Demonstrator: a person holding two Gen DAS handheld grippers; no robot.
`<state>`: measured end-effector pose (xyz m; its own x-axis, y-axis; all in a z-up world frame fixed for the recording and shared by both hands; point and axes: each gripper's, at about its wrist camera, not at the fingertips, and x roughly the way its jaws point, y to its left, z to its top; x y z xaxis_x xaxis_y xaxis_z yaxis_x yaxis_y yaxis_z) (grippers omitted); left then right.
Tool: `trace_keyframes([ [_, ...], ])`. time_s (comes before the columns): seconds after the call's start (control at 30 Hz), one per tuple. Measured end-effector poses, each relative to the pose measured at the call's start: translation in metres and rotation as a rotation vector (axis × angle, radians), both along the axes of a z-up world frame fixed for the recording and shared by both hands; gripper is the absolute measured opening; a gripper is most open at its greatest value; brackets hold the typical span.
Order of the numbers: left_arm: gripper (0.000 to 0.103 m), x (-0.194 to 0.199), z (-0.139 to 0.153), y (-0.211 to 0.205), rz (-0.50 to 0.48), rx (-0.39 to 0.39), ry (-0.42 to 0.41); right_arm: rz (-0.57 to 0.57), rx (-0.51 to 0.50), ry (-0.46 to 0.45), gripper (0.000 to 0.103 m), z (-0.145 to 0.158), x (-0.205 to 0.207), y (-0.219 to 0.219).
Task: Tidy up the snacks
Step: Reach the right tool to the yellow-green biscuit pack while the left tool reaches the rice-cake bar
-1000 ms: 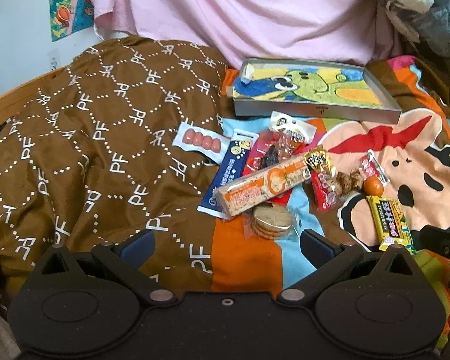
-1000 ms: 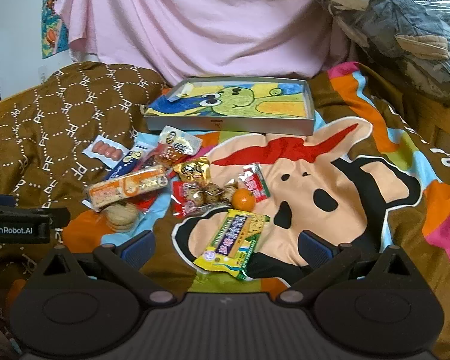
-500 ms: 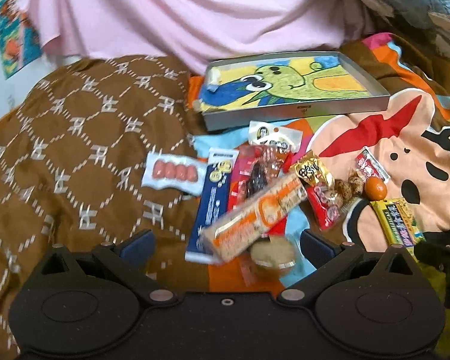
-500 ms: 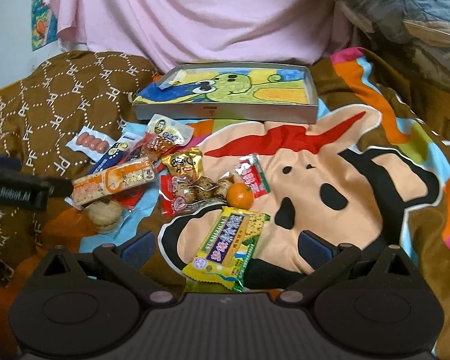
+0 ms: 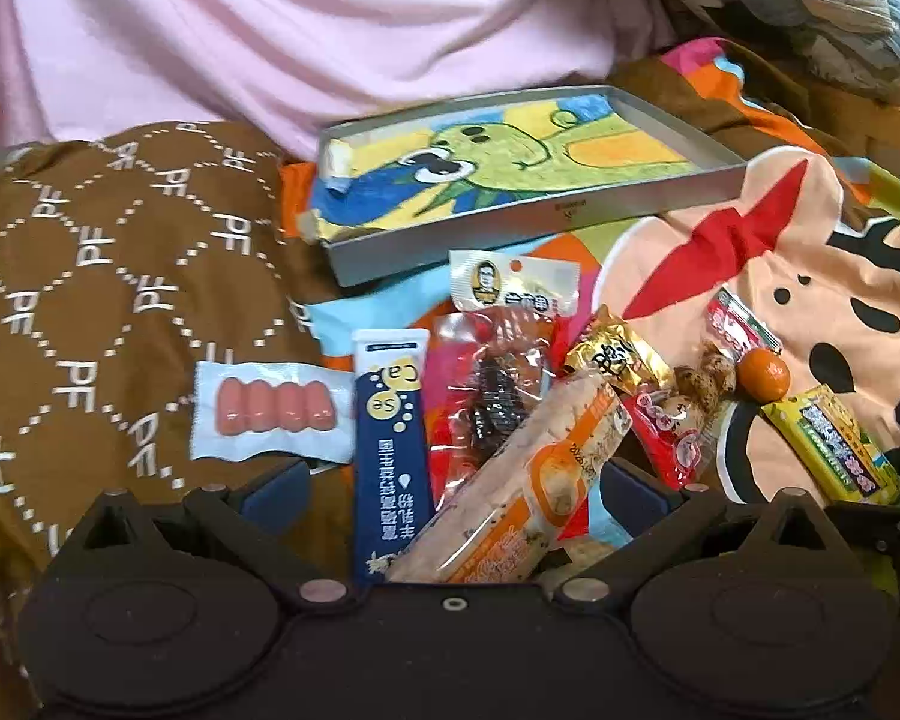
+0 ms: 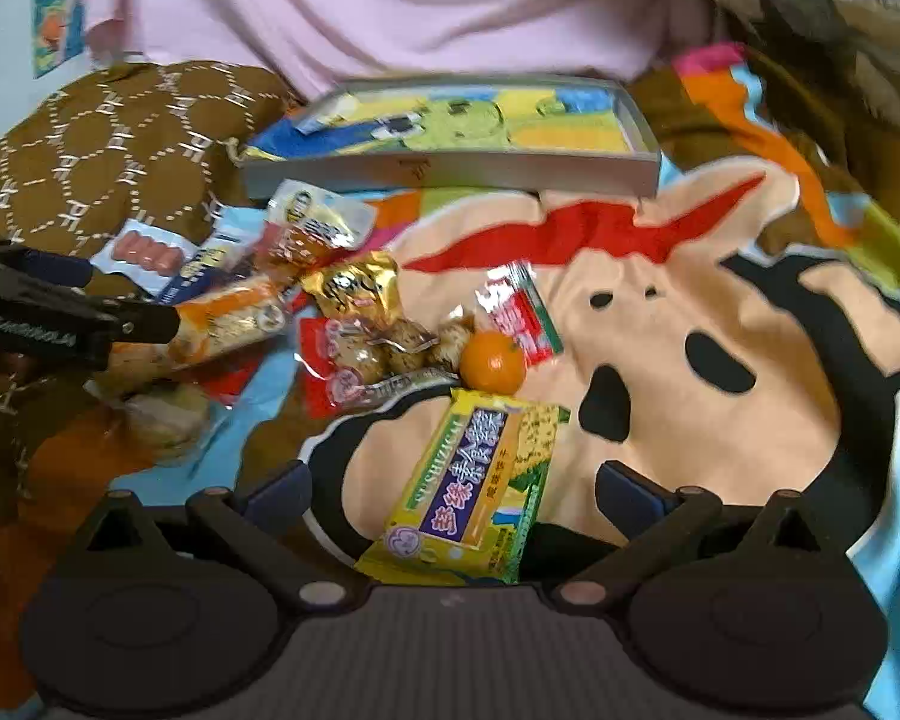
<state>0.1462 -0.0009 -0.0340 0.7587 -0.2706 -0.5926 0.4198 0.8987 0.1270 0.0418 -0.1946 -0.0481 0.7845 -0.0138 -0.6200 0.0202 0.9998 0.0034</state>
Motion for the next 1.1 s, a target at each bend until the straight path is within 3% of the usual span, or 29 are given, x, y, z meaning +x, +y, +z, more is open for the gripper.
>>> trace_keyframes([
  [0.17, 0.102, 0.01, -0.008, 0.002, -0.055, -0.009, 0.018, -0.022, 0.028, 0.042, 0.101, -0.012, 0.011, -0.002],
  [0.37, 0.102, 0.024, -0.018, 0.007, -0.104, -0.021, 0.096, -0.01, 0.029, 0.068, 0.096, -0.016, 0.018, 0.001],
  [0.57, 0.099, 0.033, -0.021, 0.014, -0.144, -0.093, 0.211, -0.004, 0.042, 0.071, 0.08, -0.015, 0.022, 0.002],
  [0.67, 0.094, 0.032, -0.018, 0.012, -0.187, -0.107, 0.249, 0.023, 0.04, 0.07, 0.068, -0.014, 0.023, 0.006],
  [0.87, 0.089, 0.023, -0.012, 0.013, -0.228, -0.147, 0.285, 0.09, 0.019, 0.065, 0.057, -0.012, 0.023, 0.017],
  [1.0, 0.085, 0.021, -0.005, 0.018, -0.239, -0.203, 0.313, 0.144, 0.029, 0.057, 0.054, -0.009, 0.021, 0.024],
  [1.1, 0.08, 0.019, -0.005, 0.016, -0.259, -0.184, 0.309, 0.189, 0.041, 0.052, 0.054, -0.008, 0.019, 0.028],
])
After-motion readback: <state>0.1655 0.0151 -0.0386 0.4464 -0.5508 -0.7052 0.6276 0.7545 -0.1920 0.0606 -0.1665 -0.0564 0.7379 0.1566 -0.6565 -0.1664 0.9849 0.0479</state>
